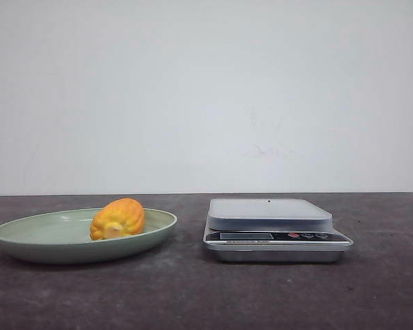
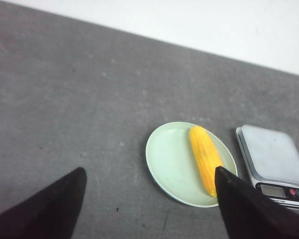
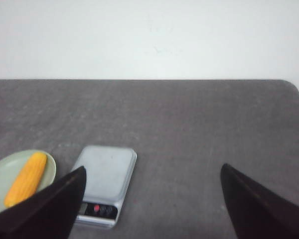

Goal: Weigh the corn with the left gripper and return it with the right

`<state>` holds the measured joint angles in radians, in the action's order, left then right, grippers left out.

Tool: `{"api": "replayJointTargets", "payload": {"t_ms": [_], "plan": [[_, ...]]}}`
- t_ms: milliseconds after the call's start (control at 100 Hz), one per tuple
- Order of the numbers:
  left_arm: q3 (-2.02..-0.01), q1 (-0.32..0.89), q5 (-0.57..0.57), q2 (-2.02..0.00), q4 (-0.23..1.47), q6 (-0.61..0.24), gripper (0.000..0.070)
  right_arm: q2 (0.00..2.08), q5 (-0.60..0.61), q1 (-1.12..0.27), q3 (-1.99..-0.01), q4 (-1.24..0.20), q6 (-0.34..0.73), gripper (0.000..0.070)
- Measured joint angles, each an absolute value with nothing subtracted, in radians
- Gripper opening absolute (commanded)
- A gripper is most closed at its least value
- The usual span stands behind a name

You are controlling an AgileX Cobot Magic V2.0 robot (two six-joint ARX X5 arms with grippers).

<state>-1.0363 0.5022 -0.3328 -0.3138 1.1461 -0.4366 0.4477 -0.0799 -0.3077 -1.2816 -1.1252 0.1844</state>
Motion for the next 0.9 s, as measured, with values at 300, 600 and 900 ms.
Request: {"api": "replayJointTargets", "payload": {"t_ms": [300, 600, 900], "plan": [[-0.907, 0.502, -0.308, -0.314, 1.015, -0.402, 0.0012, 0.273, -0.08, -0.308, -0.967, -1.092, 0.234, 0.0], [-0.902, 0.502, -0.295, -0.314, 0.909, -0.363, 0.0022, 0.267, -0.079, -0.308, -0.91, -1.021, 0.262, 0.0012], [-0.902, 0.502, -0.295, -0.314, 0.908, -0.358, 0.0022, 0.267, -0.079, -0.308, -0.91, -1.021, 0.271, 0.0012]]}}
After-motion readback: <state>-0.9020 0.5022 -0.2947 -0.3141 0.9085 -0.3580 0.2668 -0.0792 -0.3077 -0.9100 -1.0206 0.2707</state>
